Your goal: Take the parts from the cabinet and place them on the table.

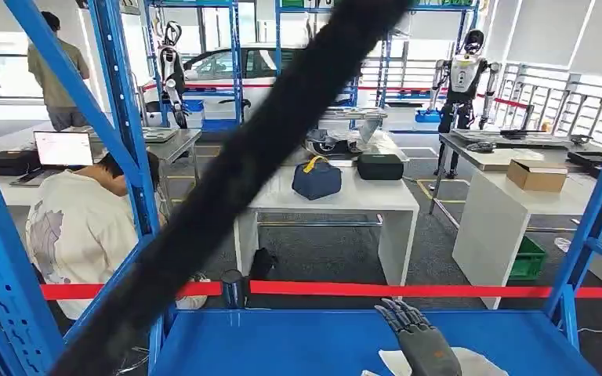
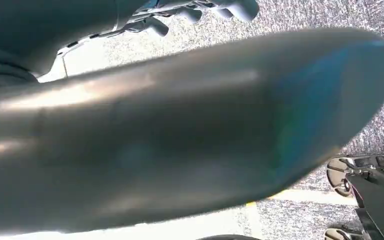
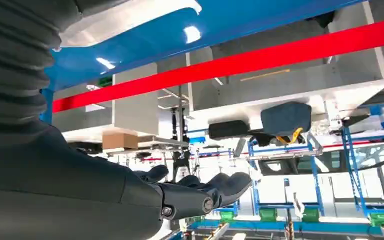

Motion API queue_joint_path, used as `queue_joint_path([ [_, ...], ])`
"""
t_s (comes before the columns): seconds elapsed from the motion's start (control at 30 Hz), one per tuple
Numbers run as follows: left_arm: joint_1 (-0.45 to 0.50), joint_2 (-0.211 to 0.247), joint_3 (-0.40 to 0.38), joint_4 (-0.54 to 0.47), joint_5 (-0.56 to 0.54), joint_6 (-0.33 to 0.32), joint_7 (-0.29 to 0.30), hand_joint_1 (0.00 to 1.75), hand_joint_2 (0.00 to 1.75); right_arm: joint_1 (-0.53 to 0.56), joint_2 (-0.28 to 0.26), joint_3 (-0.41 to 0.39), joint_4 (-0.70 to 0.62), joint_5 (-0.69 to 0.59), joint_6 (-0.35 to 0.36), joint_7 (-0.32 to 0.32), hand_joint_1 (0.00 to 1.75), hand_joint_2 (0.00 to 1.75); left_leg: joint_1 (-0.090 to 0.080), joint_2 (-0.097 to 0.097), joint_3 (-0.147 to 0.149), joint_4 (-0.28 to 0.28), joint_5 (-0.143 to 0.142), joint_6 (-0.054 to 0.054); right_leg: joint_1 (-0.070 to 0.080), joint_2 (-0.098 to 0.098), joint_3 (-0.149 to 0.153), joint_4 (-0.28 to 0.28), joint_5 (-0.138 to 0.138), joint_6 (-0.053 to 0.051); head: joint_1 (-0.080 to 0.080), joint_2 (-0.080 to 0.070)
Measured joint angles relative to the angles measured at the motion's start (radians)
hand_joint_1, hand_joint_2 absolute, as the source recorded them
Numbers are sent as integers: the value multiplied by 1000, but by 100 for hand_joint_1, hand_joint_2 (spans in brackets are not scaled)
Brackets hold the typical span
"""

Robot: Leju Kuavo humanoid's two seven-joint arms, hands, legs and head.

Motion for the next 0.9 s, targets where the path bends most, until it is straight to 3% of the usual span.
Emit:
queue_joint_path([
  [0.13, -2, 0, 0, 0, -2, 2, 0, 0, 0, -8, -20, 40, 9, -9, 132, 20, 0, 175, 0, 0, 0, 0, 0, 0, 0, 0, 0, 0, 0, 0, 0, 0],
  [0.4, -8, 0, 0, 0, -15, 3, 0, 0, 0, -76, -38, 126, 84, -44, 192, 38, 0, 175, 0, 0, 0, 0, 0, 0, 0, 0, 0, 0, 0, 0, 0, 0],
  [0.47, -10, -1, 0, 0, -15, 3, 4, 0, 0, -100, -40, 146, 124, -34, 224, 92, 0, 175, 0, 0, 0, 0, 0, 0, 0, 0, 0, 0, 0, 0, 0, 0],
  [0.7, -22, -7, 0, 0, -22, 3, 11, 0, 0, -188, 4, 180, 481, -25, 160, 30, 0, 175, 0, -2, 1, 0, 0, 0, 0, -2, 2, 0, 0, 0, 0, 0],
  [0.9, -25, -8, 0, 0, -32, 3, 15, 0, 0, -208, 49, 194, 646, -14, 119, 35, 0, 175, 0, -1, 3, 0, 0, 0, 0, -1, 3, 0, 0, 0, 0, 0],
])
